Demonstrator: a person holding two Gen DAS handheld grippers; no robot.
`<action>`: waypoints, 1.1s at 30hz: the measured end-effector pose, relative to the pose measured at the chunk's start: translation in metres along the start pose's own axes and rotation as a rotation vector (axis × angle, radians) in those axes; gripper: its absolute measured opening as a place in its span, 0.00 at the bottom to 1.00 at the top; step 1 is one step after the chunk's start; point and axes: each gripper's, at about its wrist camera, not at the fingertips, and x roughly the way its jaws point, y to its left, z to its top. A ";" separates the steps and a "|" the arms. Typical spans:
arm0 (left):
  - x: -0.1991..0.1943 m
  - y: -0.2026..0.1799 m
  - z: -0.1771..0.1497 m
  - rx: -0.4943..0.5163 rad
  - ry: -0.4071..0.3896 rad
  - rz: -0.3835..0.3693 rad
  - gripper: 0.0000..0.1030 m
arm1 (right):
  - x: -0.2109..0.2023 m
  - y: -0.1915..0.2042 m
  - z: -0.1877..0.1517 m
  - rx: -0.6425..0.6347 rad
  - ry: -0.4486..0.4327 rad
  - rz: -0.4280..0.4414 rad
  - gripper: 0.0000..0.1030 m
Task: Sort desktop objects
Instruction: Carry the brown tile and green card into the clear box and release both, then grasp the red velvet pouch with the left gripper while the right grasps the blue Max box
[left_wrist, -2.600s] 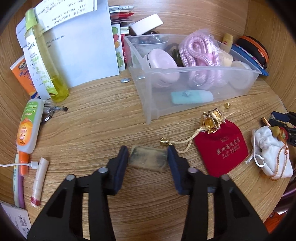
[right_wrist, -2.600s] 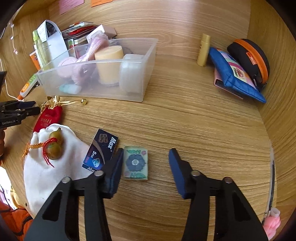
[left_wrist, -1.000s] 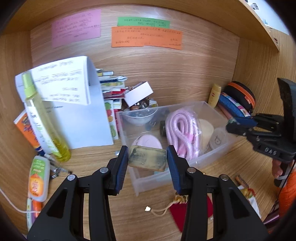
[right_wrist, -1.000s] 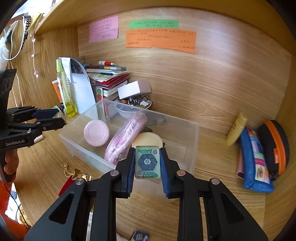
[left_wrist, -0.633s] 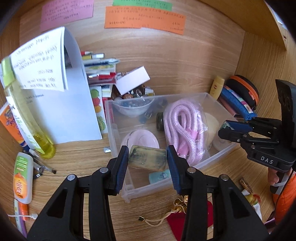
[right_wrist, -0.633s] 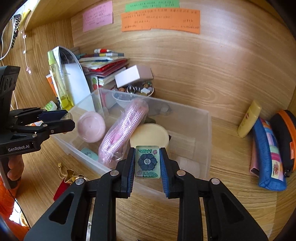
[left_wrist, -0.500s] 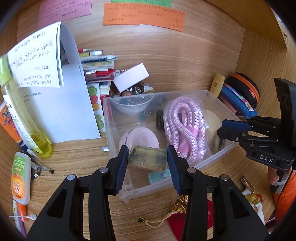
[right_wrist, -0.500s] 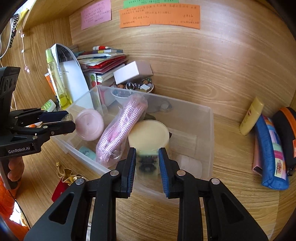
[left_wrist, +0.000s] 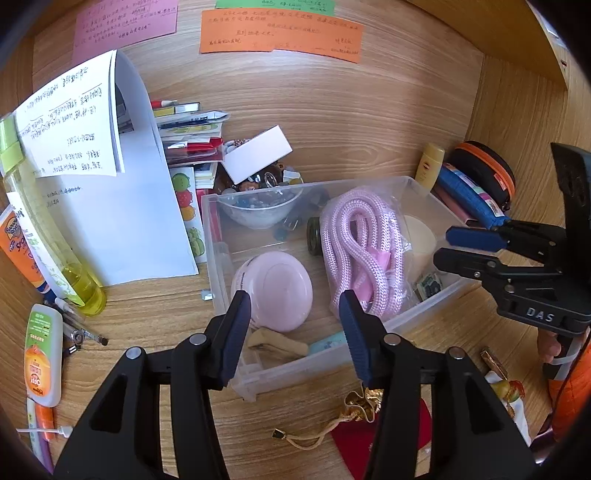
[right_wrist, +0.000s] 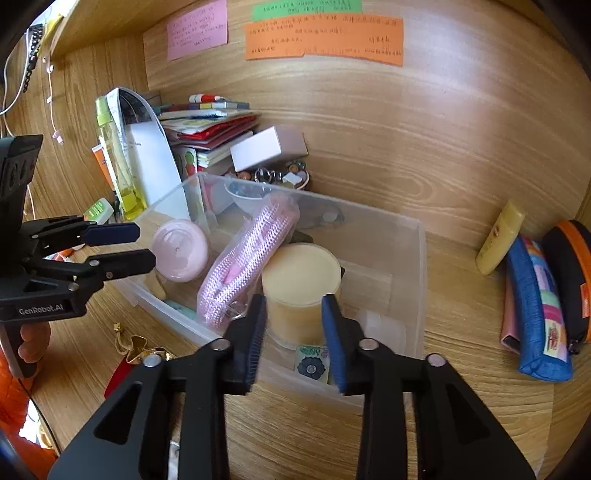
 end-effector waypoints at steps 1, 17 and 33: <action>-0.001 0.000 0.000 -0.002 0.001 -0.006 0.48 | -0.003 0.001 0.000 -0.003 -0.008 0.001 0.37; -0.030 -0.017 -0.021 0.027 0.004 -0.012 0.64 | -0.043 0.000 -0.031 -0.003 -0.026 -0.067 0.63; -0.002 -0.035 -0.061 0.043 0.174 -0.046 0.82 | -0.026 -0.029 -0.104 0.153 0.156 -0.053 0.63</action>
